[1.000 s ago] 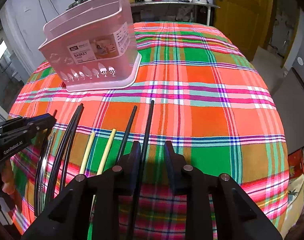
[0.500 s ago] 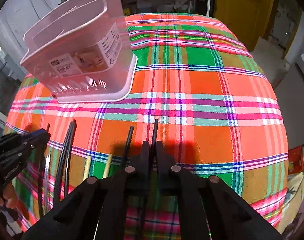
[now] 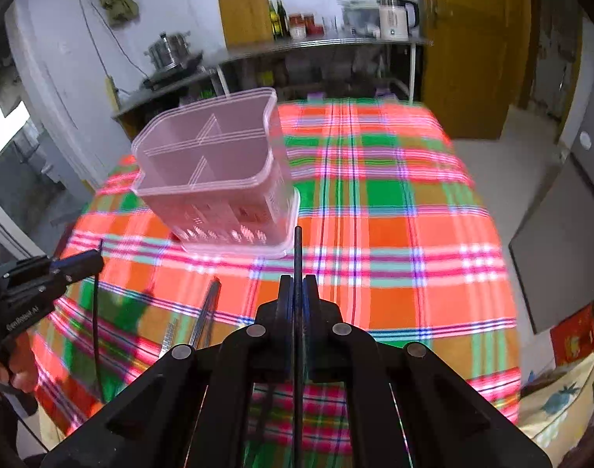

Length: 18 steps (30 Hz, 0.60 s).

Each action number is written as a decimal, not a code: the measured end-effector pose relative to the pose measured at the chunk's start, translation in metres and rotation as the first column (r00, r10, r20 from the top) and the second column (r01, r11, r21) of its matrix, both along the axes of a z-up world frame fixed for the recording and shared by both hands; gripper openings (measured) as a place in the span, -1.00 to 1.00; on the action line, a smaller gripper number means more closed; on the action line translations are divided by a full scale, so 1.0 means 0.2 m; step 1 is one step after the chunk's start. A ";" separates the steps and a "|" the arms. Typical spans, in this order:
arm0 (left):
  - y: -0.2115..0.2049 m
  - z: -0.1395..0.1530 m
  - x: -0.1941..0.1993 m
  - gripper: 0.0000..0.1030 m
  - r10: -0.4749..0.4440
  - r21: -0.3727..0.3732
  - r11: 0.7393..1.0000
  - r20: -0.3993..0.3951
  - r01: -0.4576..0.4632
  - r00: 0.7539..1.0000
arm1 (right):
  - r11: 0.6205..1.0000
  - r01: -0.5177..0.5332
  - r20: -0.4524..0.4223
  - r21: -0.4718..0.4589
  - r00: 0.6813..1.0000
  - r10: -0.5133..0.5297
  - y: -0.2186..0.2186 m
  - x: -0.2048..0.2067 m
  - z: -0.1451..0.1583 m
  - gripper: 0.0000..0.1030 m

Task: Organize utensils
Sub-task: 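Carry the held black chopsticks in both tools up over the pink basket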

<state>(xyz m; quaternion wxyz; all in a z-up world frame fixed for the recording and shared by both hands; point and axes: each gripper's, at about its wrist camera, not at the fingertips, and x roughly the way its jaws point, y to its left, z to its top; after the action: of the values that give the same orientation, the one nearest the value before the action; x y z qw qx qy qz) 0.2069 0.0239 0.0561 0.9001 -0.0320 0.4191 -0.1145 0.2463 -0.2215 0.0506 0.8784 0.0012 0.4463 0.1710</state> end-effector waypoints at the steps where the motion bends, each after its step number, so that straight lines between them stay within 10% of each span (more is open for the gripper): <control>1: 0.00 0.05 -0.02 -0.93 -0.005 0.002 1.000 0.020 0.005 1.000 | 1.000 0.000 0.023 0.005 1.000 0.000 -0.01 -0.02 0.06 -0.91; 18: 0.02 0.54 -0.13 -0.93 -0.025 -0.046 0.998 0.159 0.033 0.987 | 0.999 -0.024 0.209 0.023 0.978 0.018 0.04 -0.19 0.53 -0.92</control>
<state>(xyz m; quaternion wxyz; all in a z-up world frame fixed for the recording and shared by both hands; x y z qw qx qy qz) 0.1816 0.0286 0.1635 0.9279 -0.0384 0.3436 -0.1398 0.2076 -0.2126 0.1569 0.9184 -0.0102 0.3495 0.1853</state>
